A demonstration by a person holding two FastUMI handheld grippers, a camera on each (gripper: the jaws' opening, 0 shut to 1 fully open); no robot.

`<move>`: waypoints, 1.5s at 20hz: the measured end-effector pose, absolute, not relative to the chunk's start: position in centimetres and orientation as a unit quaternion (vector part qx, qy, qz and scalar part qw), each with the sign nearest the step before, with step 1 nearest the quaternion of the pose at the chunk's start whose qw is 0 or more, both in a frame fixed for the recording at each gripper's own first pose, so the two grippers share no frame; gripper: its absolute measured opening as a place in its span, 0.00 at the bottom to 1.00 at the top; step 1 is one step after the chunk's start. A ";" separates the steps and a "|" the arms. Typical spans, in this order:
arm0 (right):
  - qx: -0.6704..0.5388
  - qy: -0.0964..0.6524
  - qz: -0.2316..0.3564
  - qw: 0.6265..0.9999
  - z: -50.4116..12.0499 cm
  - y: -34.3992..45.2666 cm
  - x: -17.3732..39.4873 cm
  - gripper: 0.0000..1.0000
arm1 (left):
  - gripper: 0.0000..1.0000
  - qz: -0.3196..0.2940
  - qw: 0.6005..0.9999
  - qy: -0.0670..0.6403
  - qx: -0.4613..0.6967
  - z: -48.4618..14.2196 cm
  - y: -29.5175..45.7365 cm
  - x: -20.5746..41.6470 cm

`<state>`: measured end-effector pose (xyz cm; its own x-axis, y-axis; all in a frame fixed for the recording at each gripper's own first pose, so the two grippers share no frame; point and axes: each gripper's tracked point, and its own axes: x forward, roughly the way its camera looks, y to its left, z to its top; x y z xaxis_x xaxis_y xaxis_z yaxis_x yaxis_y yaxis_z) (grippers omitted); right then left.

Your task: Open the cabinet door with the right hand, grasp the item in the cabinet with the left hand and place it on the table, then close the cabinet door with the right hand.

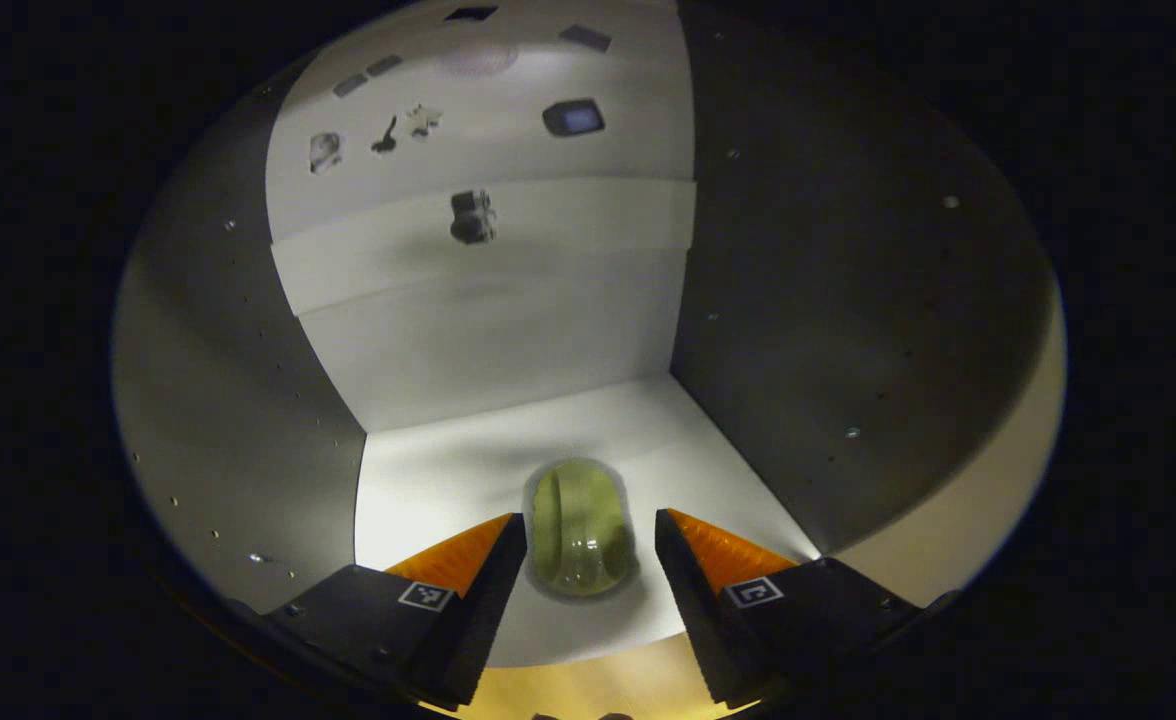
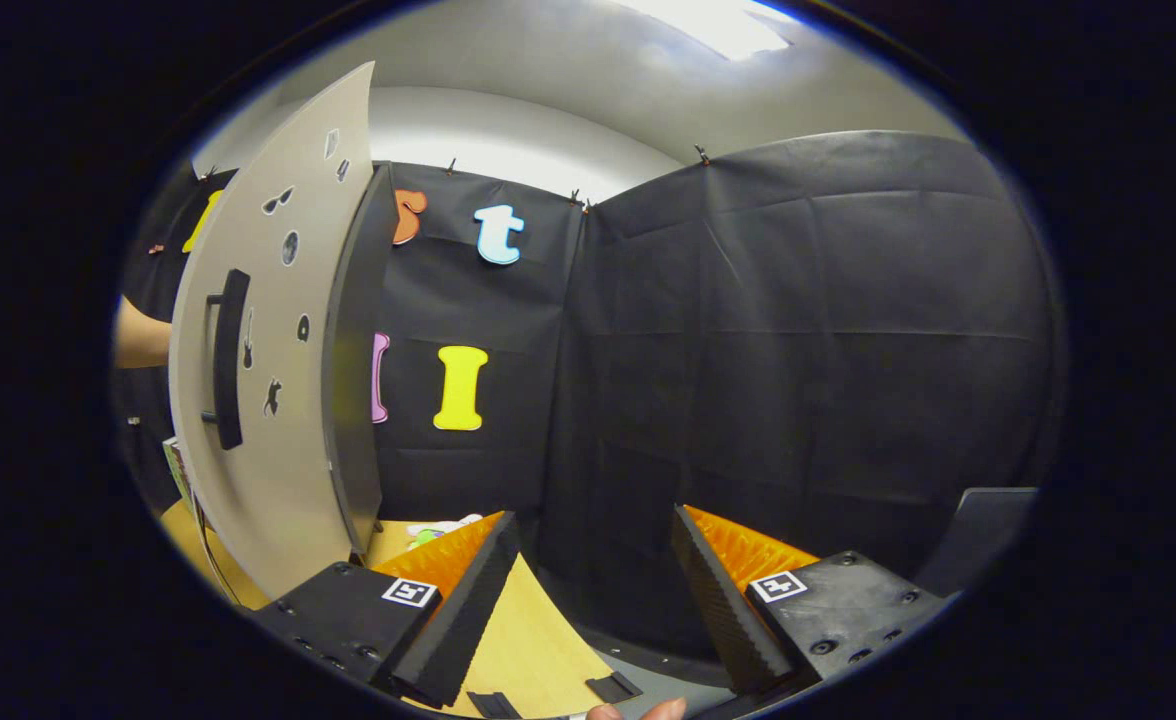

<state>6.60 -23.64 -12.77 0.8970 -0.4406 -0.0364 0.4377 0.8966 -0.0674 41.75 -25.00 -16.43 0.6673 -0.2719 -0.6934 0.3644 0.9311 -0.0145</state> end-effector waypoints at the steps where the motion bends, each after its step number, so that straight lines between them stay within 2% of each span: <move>1: -0.027 0.026 -0.231 0.972 -12.9 -24.2 6.4 0.98 | 0.80 -0.174 0.909 0.375 0.063 -17.0 -25.1 42.0; 6: -0.023 0.039 -0.249 0.968 -13.9 -25.6 6.3 0.97 | 0.67 -0.170 0.901 0.391 0.074 -18.5 -25.2 43.2; 8: -0.024 0.043 -0.250 0.967 -14.3 -25.7 6.5 0.98 | 0.58 -0.163 0.900 0.396 0.081 -18.9 -25.0 43.5; 9: -0.024 0.045 -0.249 0.967 -14.4 -25.6 6.6 0.97 | 0.39 -0.159 0.899 0.399 0.082 -18.9 -24.9 43.3; 11: -0.024 0.049 -0.244 0.968 -14.7 -25.2 6.8 0.94 | 0.26 -0.159 0.898 0.401 0.086 -19.0 -24.9 43.3; 12: -0.027 0.050 -0.242 0.969 -14.8 -25.0 6.8 0.97 | 0.23 -0.159 0.897 0.402 0.089 -18.9 -24.8 43.1; 18: -0.037 0.047 -0.228 0.972 -14.3 -23.6 6.8 0.94 | 0.20 -0.170 0.906 0.381 0.076 -16.3 -24.2 41.5; 19: -0.036 0.043 -0.225 0.973 -14.0 -23.4 6.9 0.97 | 0.20 -0.175 0.907 0.376 0.073 -15.6 -24.0 40.8; 20: -0.035 0.040 -0.222 0.974 -13.8 -22.9 6.9 0.94 | 0.20 -0.182 0.909 0.369 0.068 -14.8 -23.9 40.2; 29: -0.032 0.013 -0.168 0.985 -11.6 -17.8 8.9 0.94 | 0.20 -0.218 0.922 0.317 0.037 -11.2 -20.6 31.2; 30: -0.029 0.010 -0.161 0.987 -11.4 -17.2 9.2 0.97 | 0.20 -0.218 0.923 0.315 0.037 -11.3 -20.0 30.0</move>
<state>9.17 -17.17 -11.44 0.9482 -0.3175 -0.0100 0.3164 0.9467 -0.0611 30.04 -19.96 -11.33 0.7063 -0.3788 -0.5980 0.4258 0.9022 -0.0684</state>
